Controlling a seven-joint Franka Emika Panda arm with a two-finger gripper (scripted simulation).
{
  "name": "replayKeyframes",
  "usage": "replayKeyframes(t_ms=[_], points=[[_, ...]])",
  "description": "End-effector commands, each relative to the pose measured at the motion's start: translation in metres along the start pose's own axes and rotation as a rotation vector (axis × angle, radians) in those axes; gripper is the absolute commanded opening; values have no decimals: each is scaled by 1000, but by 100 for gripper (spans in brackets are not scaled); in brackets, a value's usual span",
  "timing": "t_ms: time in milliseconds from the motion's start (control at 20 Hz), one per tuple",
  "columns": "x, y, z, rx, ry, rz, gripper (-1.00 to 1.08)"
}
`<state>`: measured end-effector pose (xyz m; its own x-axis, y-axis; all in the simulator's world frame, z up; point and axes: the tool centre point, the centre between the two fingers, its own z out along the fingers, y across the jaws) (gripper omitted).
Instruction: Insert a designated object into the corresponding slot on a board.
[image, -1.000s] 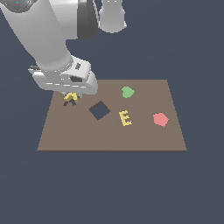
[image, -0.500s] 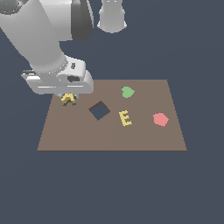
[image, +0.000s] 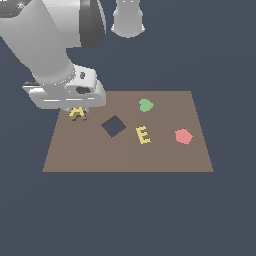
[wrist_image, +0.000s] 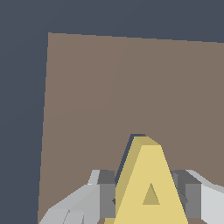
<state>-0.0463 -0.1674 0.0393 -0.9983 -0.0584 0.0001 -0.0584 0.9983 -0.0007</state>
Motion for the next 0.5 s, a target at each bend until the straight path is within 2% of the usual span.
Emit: replayKeyframes(t_ms=[0, 200, 250, 450], points=[[0, 0, 3, -1, -1, -1, -100], [0, 0, 9, -1, -2, -3, -100], [0, 0, 9, -1, -2, -3, 100], [0, 0, 9, -1, -2, -3, 100]])
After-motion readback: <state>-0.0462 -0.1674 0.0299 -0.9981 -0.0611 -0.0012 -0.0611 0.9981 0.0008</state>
